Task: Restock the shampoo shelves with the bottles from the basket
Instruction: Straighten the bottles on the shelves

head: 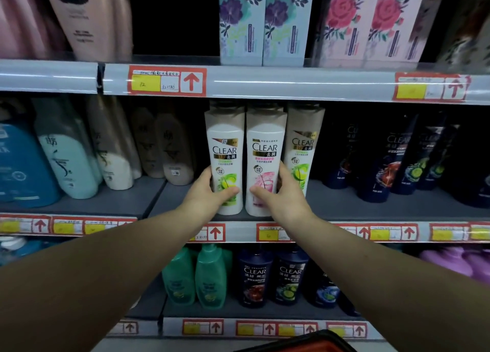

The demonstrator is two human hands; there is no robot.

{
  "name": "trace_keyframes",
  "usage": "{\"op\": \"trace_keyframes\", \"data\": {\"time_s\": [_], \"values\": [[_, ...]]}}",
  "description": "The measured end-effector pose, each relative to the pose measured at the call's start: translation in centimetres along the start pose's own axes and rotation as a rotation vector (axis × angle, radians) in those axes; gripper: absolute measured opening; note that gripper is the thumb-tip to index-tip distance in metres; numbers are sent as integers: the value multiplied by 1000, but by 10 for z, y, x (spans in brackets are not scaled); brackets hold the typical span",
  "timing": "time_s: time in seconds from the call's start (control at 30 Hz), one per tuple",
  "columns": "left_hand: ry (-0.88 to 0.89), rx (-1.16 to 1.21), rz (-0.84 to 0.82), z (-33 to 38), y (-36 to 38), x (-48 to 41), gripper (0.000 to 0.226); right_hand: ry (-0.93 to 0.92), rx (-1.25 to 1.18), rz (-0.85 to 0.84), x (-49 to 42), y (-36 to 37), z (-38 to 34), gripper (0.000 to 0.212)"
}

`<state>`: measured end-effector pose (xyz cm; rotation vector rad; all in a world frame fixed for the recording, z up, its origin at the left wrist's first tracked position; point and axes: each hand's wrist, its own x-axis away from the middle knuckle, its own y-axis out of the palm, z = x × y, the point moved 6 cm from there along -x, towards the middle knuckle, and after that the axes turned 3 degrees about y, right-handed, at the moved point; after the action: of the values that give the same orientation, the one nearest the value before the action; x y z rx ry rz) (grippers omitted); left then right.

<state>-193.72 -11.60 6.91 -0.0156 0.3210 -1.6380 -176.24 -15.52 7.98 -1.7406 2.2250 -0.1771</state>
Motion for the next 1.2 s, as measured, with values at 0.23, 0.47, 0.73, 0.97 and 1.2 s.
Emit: {"op": "trace_keyframes", "data": {"time_s": [0.23, 0.47, 0.73, 0.97, 1.2], "values": [[-28, -3, -21, -5, 0, 10, 56, 16, -7, -37, 10, -2, 0, 63], [116, -325, 317, 44, 13, 83, 28, 111, -69, 20, 46, -57, -3, 55], [86, -161, -217, 76, 135, 102, 62, 240, -77, 20, 59, -122, 8, 69], [-58, 77, -23, 78, 170, 58, 77, 308, -97, -22, 14, -118, 33, 118], [-102, 89, 52, 40, 178, 16, 85, 291, -91, -126, -15, -80, 43, 93]]}}
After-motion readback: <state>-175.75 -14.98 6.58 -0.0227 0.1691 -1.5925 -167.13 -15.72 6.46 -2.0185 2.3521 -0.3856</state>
